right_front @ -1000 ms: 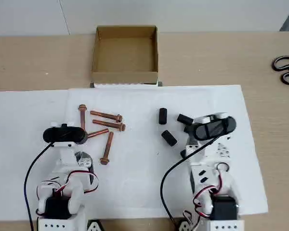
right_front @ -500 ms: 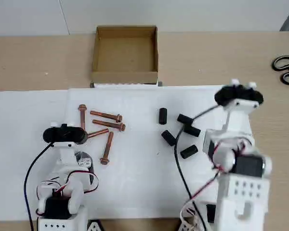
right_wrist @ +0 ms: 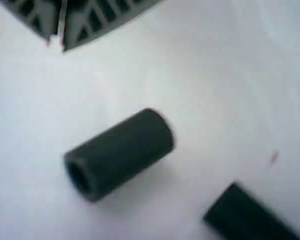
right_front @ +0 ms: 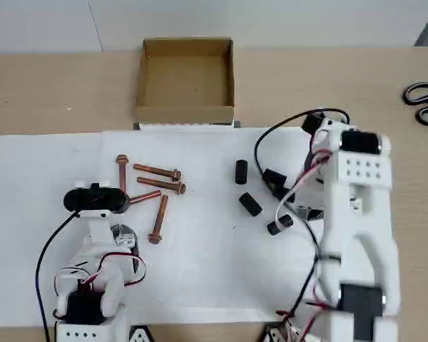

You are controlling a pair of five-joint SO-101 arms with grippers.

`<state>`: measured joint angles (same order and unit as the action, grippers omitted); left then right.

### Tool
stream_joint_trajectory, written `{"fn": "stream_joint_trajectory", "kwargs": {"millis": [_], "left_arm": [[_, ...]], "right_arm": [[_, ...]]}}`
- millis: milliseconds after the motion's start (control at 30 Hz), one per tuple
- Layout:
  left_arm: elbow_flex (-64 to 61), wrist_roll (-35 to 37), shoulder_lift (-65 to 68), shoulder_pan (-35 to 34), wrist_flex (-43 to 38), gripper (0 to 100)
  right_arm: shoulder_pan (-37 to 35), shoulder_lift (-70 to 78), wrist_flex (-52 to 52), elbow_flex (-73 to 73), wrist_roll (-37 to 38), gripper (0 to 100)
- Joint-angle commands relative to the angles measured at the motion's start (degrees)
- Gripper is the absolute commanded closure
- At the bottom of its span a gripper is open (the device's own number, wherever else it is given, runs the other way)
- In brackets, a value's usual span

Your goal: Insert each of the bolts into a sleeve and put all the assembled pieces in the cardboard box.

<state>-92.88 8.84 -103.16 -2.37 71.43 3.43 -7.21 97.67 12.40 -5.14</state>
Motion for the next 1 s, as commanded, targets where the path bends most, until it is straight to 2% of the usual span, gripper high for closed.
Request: {"fn": "stream_joint_trajectory", "kwargs": {"millis": [0, 200, 300, 367, 500, 567, 733, 967], "left_arm": [[2.24, -0.09, -0.70, -0.09, -2.37, 100], [1.98, -1.93, -0.70, -0.18, -2.73, 100], [1.89, -2.20, -0.70, -0.18, -3.08, 100], [1.63, -2.20, -0.70, -0.18, -4.13, 100], [1.45, -2.46, -0.70, -0.79, -4.48, 100], [1.27, -2.46, -0.70, -2.73, -5.71, 100], [0.92, -2.37, -0.70, -4.22, -6.68, 100], [0.92, -2.29, -0.70, -4.22, -6.68, 100]], "right_arm": [[-1.36, 1.19, 1.01, -4.92, -5.27, 99.5], [-5.41, 1.80, 0.75, -5.98, -12.48, 99.5], [-5.58, 1.89, -1.98, -6.07, -12.22, 99.5], [-5.49, 1.80, -5.14, -6.24, -8.44, 99.5], [-6.55, 1.89, -9.89, -6.24, 4.13, 99.5], [-7.87, 1.89, -10.95, -6.24, 5.27, 99.5], [-12.00, 5.05, -11.91, -8.88, 2.37, 99.5], [-17.36, 17.80, -6.73, -27.34, -2.99, 99.5]]}}
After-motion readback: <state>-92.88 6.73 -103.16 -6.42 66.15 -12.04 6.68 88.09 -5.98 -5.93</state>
